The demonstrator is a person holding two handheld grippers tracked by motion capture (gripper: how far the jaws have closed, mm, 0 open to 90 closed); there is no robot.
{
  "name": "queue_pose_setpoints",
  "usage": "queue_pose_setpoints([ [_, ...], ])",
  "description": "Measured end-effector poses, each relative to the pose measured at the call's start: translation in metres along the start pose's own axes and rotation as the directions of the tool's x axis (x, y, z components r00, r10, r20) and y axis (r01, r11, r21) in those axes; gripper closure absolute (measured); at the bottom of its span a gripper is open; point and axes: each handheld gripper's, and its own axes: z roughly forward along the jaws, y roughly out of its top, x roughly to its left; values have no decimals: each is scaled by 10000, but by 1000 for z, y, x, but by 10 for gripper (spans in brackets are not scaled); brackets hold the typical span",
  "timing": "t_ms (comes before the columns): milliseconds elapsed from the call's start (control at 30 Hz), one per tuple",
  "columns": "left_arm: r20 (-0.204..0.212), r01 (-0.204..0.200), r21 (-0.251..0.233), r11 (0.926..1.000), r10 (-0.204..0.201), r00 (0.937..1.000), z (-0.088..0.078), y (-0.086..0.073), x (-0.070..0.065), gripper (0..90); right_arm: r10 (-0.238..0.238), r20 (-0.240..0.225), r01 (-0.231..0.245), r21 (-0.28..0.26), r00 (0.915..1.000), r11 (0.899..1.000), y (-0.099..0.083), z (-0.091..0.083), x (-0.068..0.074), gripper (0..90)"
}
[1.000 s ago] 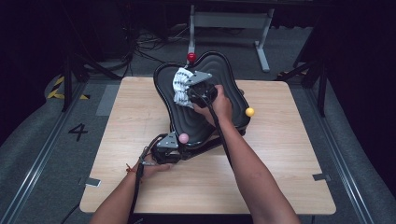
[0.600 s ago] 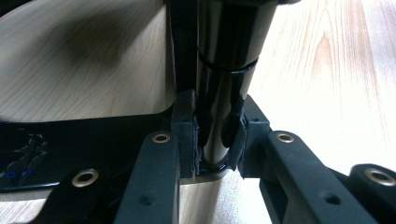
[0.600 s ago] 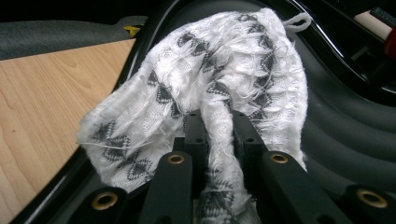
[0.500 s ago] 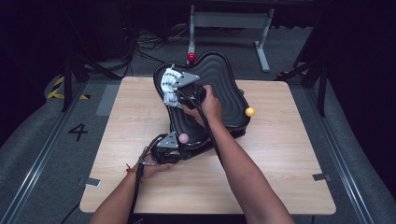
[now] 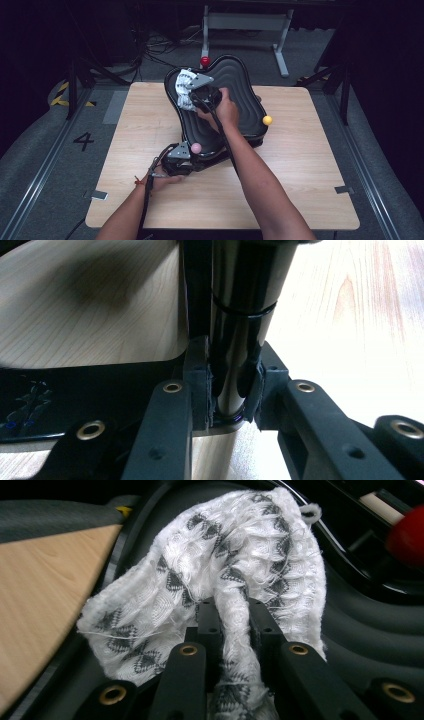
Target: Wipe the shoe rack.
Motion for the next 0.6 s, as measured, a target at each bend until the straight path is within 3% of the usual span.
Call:
queue_pose_setpoints([
  [367,50,16,-6,10000,-16,10000,-1,-1,1,742,610,871,-658,540,9943,9964,-20,-7,-44,800],
  [600,107,6,-31,10000,-6,9999,-2,-1,1,742,1077,1509,-1218,877,9827,9887,-37,-12,-71,801],
])
